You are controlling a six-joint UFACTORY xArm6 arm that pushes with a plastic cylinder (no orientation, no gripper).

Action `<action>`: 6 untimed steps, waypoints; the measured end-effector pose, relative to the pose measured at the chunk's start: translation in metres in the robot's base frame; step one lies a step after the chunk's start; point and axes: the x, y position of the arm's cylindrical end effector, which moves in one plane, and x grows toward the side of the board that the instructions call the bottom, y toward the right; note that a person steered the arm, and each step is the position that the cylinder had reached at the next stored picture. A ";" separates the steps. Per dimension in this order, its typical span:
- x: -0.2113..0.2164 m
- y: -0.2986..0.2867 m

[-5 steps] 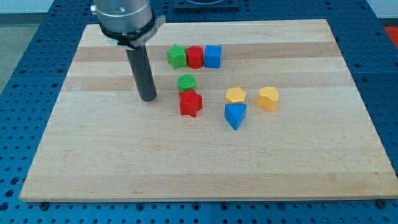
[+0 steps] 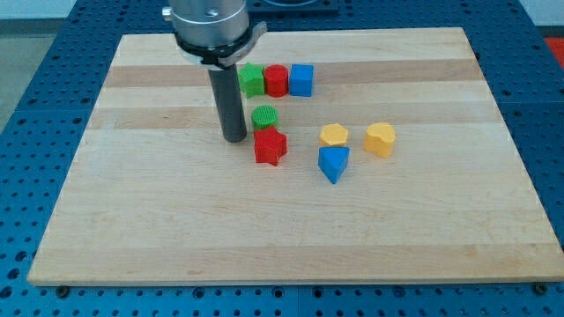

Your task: Move the green circle to the bottom right of the blue cube

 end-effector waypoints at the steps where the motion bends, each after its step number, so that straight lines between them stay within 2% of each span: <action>1: -0.005 0.036; 3: -0.025 0.102; 4: -0.023 0.105; 6: -0.025 0.068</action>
